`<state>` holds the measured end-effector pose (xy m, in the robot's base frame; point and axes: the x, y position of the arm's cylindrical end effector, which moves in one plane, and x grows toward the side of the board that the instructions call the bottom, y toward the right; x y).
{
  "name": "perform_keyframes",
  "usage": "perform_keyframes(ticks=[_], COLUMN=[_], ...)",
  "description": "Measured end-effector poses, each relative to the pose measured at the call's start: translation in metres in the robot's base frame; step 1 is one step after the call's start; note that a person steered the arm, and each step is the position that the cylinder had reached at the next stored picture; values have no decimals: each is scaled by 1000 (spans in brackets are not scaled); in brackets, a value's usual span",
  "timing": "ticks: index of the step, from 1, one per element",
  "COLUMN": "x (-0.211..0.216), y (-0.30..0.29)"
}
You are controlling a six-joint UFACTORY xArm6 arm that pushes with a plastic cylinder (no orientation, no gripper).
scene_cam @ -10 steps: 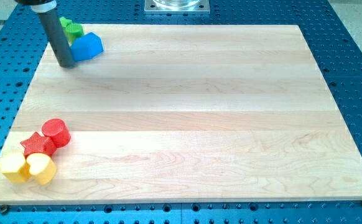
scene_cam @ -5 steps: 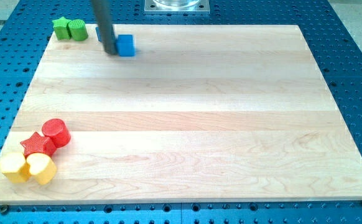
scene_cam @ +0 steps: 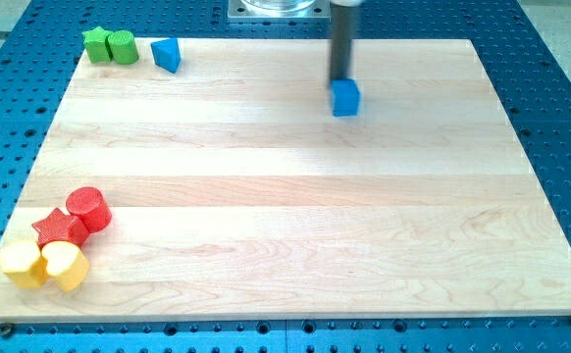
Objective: Move the cube to the top right of the board
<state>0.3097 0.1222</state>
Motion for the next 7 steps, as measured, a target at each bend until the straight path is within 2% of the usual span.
perform_keyframes(ticks=[1,2,3,4,5,6,7], x=[-1,-5,55,63,39,1,82], y=[-38,-108,-114,-38,18,28,0])
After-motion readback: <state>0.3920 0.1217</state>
